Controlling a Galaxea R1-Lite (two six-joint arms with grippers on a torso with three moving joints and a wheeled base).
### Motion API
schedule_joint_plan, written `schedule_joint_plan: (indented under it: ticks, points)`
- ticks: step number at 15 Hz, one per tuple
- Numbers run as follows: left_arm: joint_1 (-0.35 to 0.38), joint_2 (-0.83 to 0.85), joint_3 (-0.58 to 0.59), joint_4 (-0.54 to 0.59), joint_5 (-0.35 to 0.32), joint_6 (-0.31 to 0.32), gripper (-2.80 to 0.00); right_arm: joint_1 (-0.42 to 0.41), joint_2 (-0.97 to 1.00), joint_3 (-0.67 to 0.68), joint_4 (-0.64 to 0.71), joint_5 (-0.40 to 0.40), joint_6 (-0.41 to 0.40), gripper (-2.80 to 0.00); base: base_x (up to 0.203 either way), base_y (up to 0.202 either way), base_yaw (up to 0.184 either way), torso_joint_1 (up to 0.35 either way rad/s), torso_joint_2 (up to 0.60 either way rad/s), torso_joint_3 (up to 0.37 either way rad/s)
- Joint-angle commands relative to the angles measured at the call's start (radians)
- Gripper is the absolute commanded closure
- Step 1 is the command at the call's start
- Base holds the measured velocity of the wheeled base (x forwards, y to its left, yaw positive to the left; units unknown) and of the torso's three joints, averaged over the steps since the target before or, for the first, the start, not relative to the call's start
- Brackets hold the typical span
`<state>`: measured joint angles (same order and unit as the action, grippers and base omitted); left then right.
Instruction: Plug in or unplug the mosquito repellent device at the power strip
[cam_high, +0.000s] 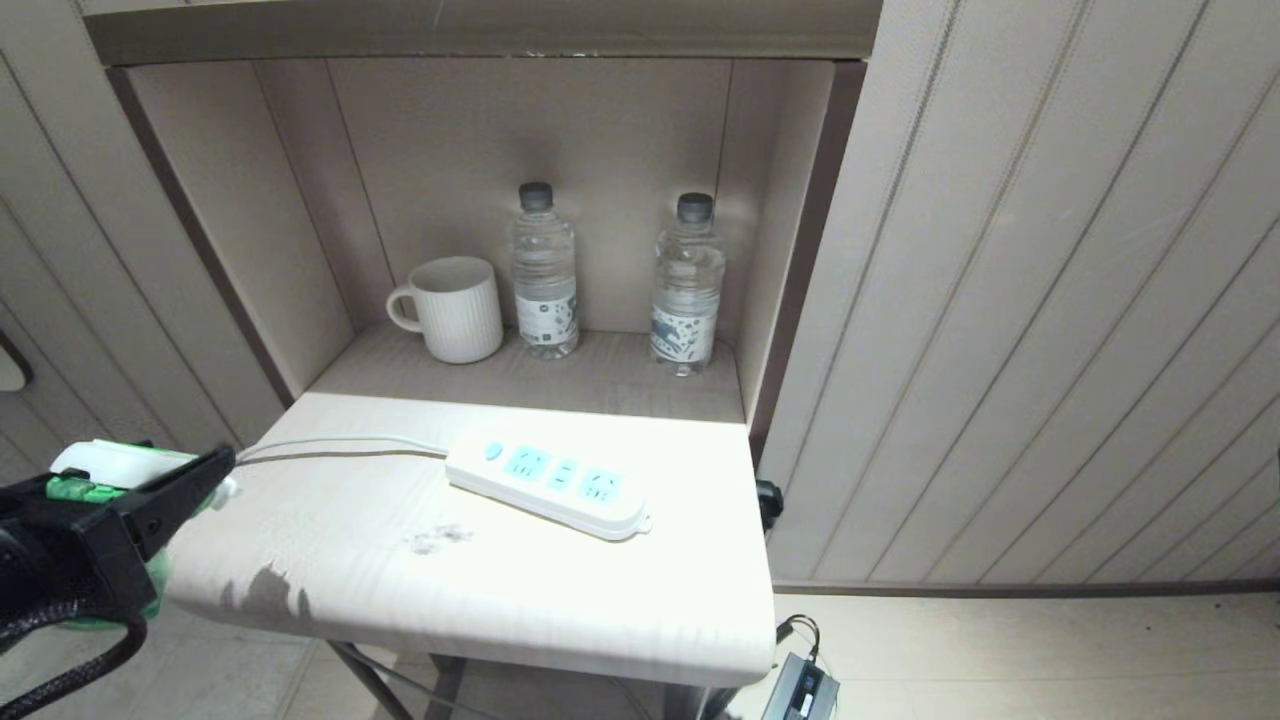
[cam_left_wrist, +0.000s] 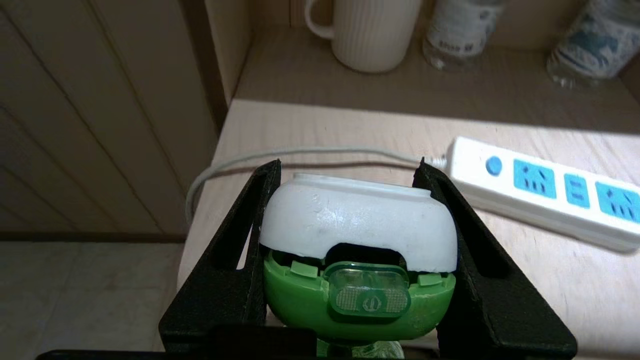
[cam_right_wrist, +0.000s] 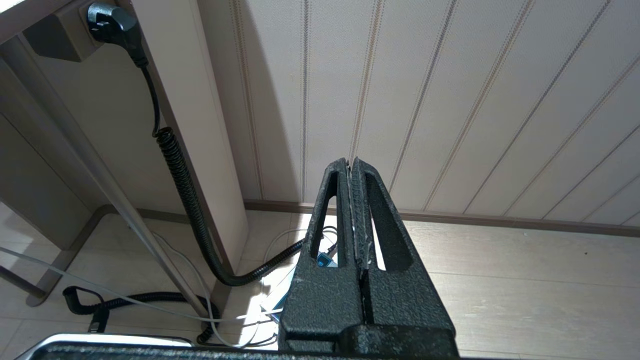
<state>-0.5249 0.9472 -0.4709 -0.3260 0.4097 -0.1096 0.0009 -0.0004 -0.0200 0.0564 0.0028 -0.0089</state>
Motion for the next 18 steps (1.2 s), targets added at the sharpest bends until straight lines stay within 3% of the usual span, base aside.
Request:
schedule_joint_plan:
  ticks: [1, 4, 10, 11, 13, 18]
  points:
    - [-0.002, 0.107, 0.061, -0.239, 0.071, -0.001, 0.00, 0.001, 0.000, 0.000, 0.000, 0.000, 0.000, 0.00, 0.000, 0.000, 0.000, 0.000, 0.00, 0.000]
    - [-0.019, 0.277, 0.150, -0.598, 0.161, 0.023, 0.00, 0.001, 0.000, 0.000, 0.000, 0.000, 0.000, 0.00, 0.000, 0.000, 0.000, 0.000, 0.00, 0.000]
    - [-0.029, 0.682, 0.171, -1.186, 0.265, 0.039, 0.00, 0.001, 0.000, 0.000, 0.000, 0.000, 0.000, 0.00, 0.000, 0.000, 0.000, 0.000, 0.00, 0.000]
    - [-0.028, 0.710, 0.169, -1.240, 0.276, 0.039, 0.00, 0.001, 0.000, 0.000, 0.000, 0.000, 0.000, 0.00, 0.000, 0.000, 0.000, 0.000, 0.00, 0.000]
    - [-0.019, 0.774, 0.115, -1.244, 0.277, 0.039, 0.00, 0.001, 0.000, 0.000, 0.000, 0.000, 0.000, 0.00, 0.000, 0.000, 0.000, 0.000, 0.00, 0.000]
    - [-0.056, 0.855, 0.107, -1.244, 0.274, 0.037, 0.00, 0.001, 0.000, 0.000, 0.000, 0.000, 0.000, 0.00, 0.000, 0.000, 0.000, 0.000, 0.00, 0.000]
